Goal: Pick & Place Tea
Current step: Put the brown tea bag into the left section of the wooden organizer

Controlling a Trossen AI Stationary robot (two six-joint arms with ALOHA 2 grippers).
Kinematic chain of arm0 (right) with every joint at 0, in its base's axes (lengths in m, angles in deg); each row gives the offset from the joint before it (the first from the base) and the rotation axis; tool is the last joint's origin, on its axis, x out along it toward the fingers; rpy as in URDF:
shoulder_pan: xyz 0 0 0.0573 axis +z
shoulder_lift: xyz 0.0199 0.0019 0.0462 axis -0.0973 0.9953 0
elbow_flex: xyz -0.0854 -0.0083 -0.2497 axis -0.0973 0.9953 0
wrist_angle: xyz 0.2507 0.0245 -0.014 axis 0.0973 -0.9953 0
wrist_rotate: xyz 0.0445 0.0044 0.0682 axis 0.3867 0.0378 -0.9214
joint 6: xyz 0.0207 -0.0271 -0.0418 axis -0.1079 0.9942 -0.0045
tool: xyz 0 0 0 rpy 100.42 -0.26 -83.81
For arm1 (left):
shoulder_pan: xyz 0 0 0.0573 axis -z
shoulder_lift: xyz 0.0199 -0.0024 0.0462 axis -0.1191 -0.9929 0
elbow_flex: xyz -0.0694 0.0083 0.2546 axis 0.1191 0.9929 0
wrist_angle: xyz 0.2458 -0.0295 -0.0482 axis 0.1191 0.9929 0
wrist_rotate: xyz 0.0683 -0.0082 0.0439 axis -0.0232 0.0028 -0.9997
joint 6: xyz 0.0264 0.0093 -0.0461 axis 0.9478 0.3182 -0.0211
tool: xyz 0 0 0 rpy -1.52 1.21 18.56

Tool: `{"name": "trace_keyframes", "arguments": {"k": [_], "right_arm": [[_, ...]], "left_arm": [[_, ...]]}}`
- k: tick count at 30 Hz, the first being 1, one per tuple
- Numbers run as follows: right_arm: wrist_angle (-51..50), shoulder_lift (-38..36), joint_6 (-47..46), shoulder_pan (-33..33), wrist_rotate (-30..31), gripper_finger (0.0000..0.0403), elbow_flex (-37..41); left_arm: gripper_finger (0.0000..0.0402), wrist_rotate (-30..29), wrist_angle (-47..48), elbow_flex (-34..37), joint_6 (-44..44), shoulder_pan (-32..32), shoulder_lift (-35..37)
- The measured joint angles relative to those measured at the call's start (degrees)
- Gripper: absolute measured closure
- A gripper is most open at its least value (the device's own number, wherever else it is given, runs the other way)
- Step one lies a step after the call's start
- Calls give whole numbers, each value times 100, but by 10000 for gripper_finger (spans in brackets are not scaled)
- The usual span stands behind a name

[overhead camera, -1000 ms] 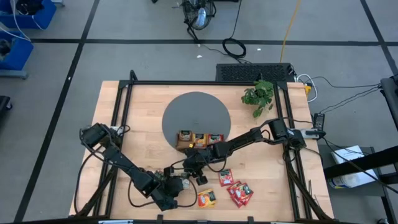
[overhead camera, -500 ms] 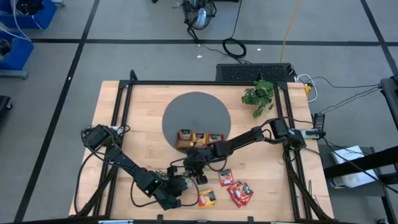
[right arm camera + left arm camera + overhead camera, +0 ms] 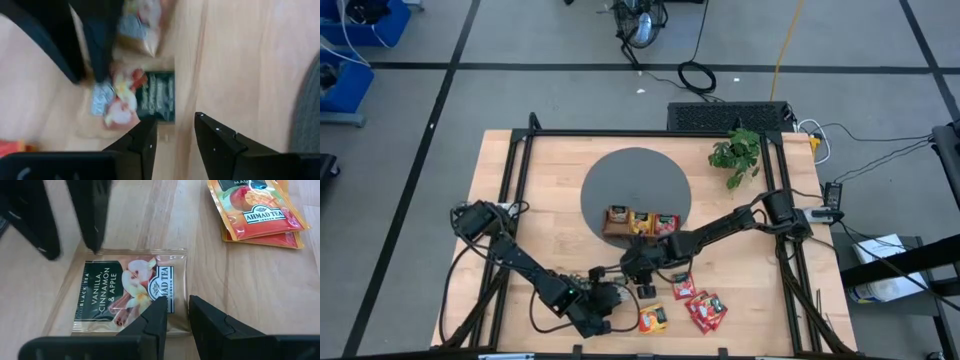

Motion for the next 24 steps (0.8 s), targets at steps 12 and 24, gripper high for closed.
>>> {"name": "trace_keyframes", "arguments": {"k": [12, 24], "right_arm": [[12, 154, -191, -101, -330, 277, 0], [127, 418, -385, -193, -1542, 277, -17]], "left_arm": [[314, -108, -28, 8, 27, 72, 0], [314, -94, -138, 2, 22, -4, -170]]}}
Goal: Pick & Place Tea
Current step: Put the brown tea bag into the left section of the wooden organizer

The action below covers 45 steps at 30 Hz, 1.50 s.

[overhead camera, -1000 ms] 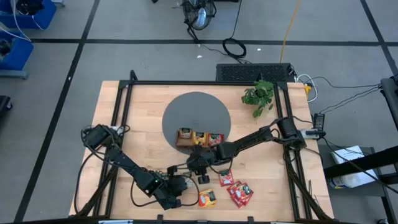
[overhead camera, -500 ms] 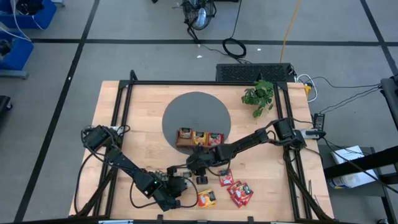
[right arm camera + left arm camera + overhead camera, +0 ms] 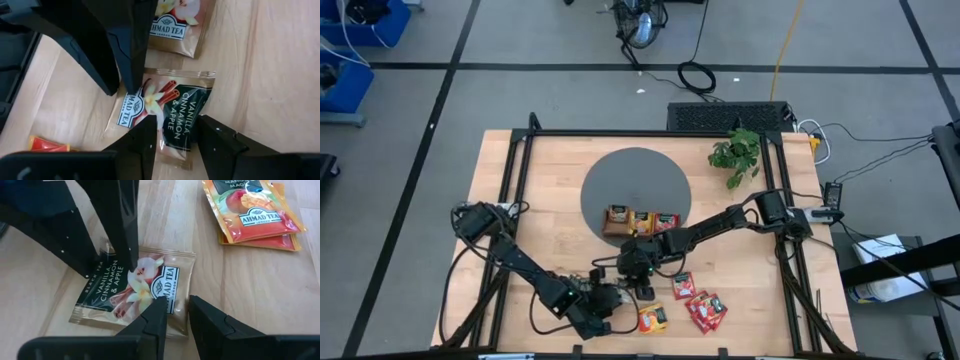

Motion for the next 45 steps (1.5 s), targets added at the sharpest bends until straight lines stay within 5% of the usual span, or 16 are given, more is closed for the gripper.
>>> {"name": "trace_keyframes", "arguments": {"k": [9, 17, 24, 39, 45], "right_arm": [[-502, 9, 0, -84, -436, 281, 11], [-852, 15, 205, -26, -104, 387, 15], [-829, -12, 519, -12, 71, 398, 17], [-1201, -1187, 1038, 426, 1522, 402, 37], [-1148, -1756, 1647, 316, 2838, 402, 37]], "left_arm": [[314, 8, -14, 0, 50, -14, -22], [314, -58, -25, 2, 44, -29, -26], [314, -130, -40, 6, 274, -21, -6], [314, -946, -11, 35, 1000, 847, 835], [314, -1253, 497, 28, 543, 1069, 850]]}}
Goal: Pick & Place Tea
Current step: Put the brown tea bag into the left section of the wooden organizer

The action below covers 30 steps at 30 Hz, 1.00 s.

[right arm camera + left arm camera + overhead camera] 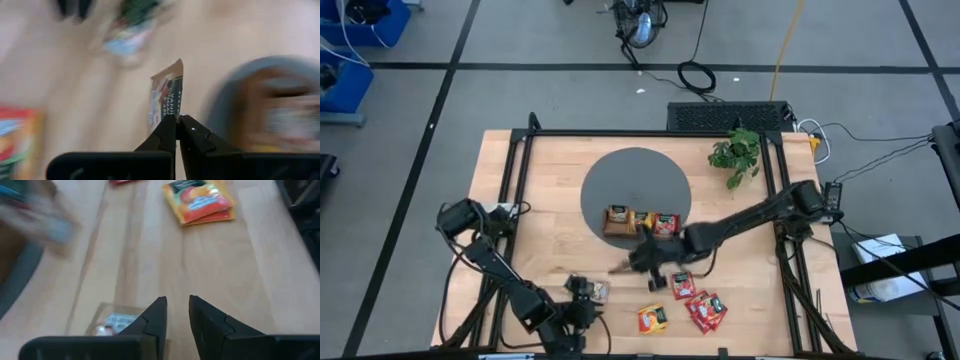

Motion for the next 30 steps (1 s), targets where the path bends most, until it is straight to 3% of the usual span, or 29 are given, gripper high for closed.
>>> {"name": "trace_keyframes", "arguments": {"k": [2, 7, 13, 22, 30], "right_arm": [[45, -221, 211, -228, 240, 402, -4], [127, -565, 480, -907, 197, 402, -58], [25, -364, 480, -1595, -437, 402, -307], [-356, 505, 676, -1680, -723, 403, -934], [-785, 744, 793, -1761, -708, 403, -1282]], "left_arm": [[314, -134, 112, 0, -164, 70, 6], [314, -173, 208, -3, -164, 180, 7], [314, -354, 540, -9, -291, 253, 9], [314, -642, 753, -15, -520, 291, 15], [314, -721, 699, -17, -490, 281, 16]]}}
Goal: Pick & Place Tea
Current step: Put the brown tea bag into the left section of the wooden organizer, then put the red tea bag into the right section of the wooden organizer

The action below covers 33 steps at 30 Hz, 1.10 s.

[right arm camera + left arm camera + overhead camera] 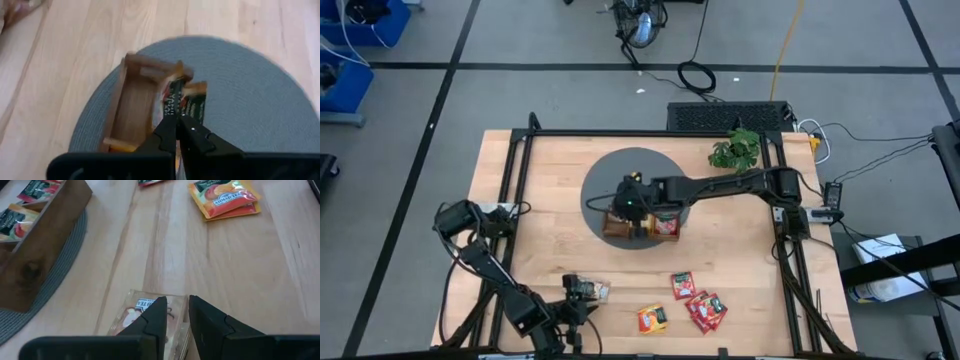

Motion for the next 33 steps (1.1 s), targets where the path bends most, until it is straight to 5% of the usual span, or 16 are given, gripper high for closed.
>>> {"name": "trace_keyframes", "arguments": {"k": [17, 27, 33], "right_arm": [[-19, 482, 164, -87, -118, 398, -4], [361, 401, 279, -88, -92, 316, -3], [250, 369, 254, -36, 430, 277, -1]], "left_arm": [[314, -88, -135, 0, 250, -188, 1], [314, -84, -135, 0, 248, -160, 1], [314, -81, -135, 0, 242, -155, 2]]}}
